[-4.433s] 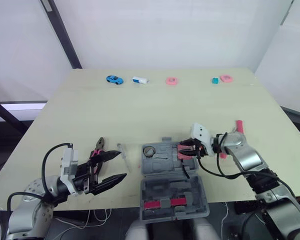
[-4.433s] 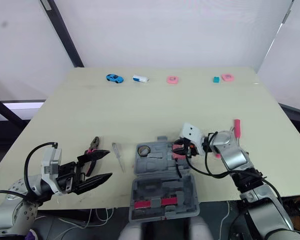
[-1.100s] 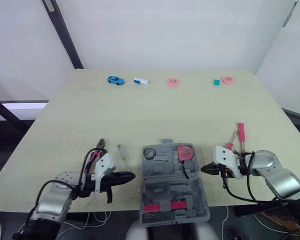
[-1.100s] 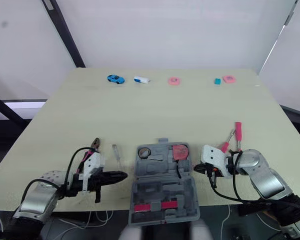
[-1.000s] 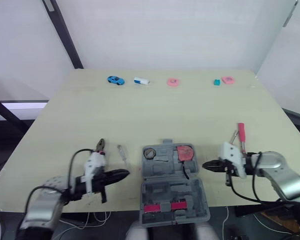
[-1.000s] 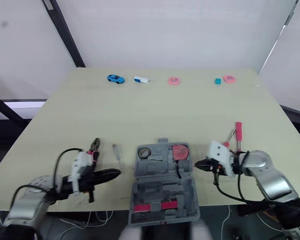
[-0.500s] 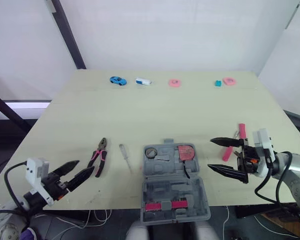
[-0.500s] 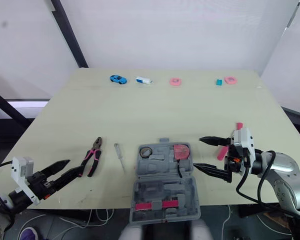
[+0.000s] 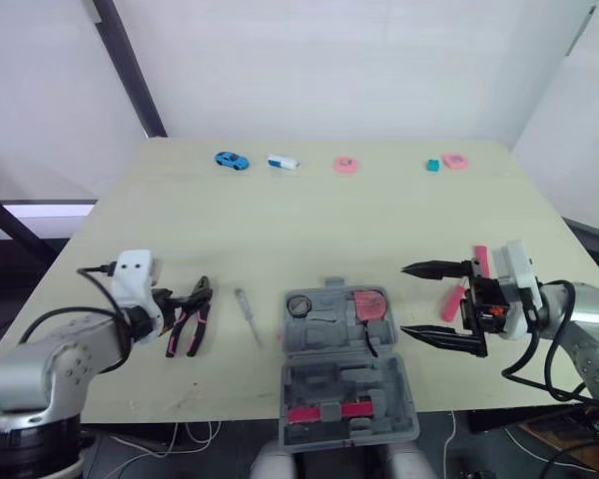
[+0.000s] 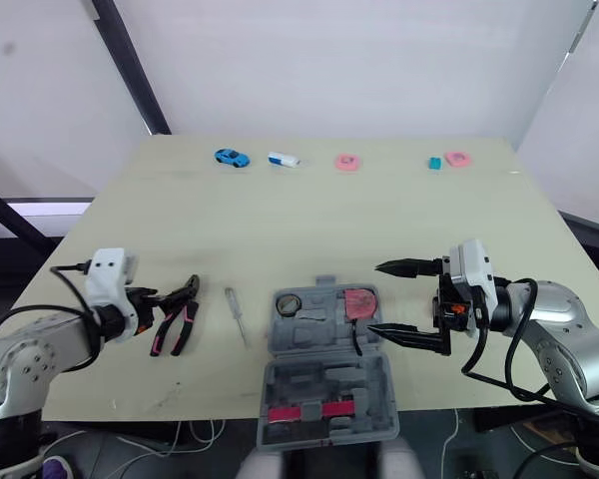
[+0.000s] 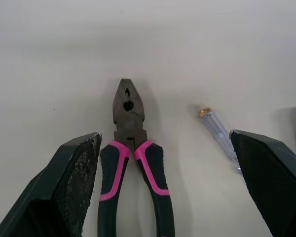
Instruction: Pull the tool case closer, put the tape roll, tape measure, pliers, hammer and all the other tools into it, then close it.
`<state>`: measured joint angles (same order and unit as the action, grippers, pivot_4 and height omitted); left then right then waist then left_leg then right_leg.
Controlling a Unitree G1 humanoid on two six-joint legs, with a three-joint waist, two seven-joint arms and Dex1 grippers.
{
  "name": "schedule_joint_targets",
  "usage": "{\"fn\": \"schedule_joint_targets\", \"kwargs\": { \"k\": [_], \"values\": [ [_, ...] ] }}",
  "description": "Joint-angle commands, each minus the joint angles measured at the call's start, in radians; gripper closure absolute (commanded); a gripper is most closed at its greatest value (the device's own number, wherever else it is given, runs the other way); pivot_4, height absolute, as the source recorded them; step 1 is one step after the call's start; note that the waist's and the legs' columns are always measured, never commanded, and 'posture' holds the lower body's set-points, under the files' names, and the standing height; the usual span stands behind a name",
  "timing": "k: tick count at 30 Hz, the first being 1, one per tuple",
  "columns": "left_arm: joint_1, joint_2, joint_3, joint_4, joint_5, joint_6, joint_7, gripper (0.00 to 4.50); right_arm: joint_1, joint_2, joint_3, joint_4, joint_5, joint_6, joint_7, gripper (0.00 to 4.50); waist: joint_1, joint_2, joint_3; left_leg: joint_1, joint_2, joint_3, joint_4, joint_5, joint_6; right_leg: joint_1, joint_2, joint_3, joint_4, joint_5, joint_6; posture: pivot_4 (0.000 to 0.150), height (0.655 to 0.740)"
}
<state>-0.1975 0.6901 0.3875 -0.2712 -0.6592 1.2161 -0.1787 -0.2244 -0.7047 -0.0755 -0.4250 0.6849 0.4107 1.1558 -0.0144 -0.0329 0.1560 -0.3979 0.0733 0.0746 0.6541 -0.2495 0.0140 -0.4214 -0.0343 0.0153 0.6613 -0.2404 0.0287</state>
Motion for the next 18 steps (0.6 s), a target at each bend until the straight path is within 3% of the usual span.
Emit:
{"fn": "schedule_joint_targets", "kwargs": {
  "k": [1, 7, 18],
  "values": [
    [-0.069, -0.032, -0.048, 0.038, 0.066, 0.048, 0.068, 0.08, -0.012, -0.008, -0.008, -0.038, 0.011, -0.011, -0.003, 0.00, 0.003, 0.000, 0.000, 0.000, 0.000, 0.000, 0.000, 0.000, 0.000, 0.000, 0.000, -0.001, 0.000, 0.000, 0.000, 0.150, 0.7400],
    [-0.115, -0.086, -0.092, 0.098, 0.171, 0.076, 0.145, 0.08, 0.003, -0.011, -0.009, -0.044, -0.001, -0.016, -0.015, 0.00, 0.003, 0.000, 0.000, 0.000, 0.000, 0.000, 0.000, 0.000, 0.000, 0.000, 0.000, 0.000, 0.000, 0.000, 0.000, 0.150, 0.7400],
    [-0.181, -0.136, -0.140, 0.253, 0.266, 0.031, 0.114, 0.08, 0.006, -0.014, -0.003, -0.041, -0.019, -0.026, -0.018, 0.00, 0.007, 0.000, 0.000, 0.000, 0.000, 0.000, 0.000, 0.000, 0.000, 0.001, 0.000, -0.002, 0.000, 0.000, 0.000, 0.150, 0.7400]
  ]
}}
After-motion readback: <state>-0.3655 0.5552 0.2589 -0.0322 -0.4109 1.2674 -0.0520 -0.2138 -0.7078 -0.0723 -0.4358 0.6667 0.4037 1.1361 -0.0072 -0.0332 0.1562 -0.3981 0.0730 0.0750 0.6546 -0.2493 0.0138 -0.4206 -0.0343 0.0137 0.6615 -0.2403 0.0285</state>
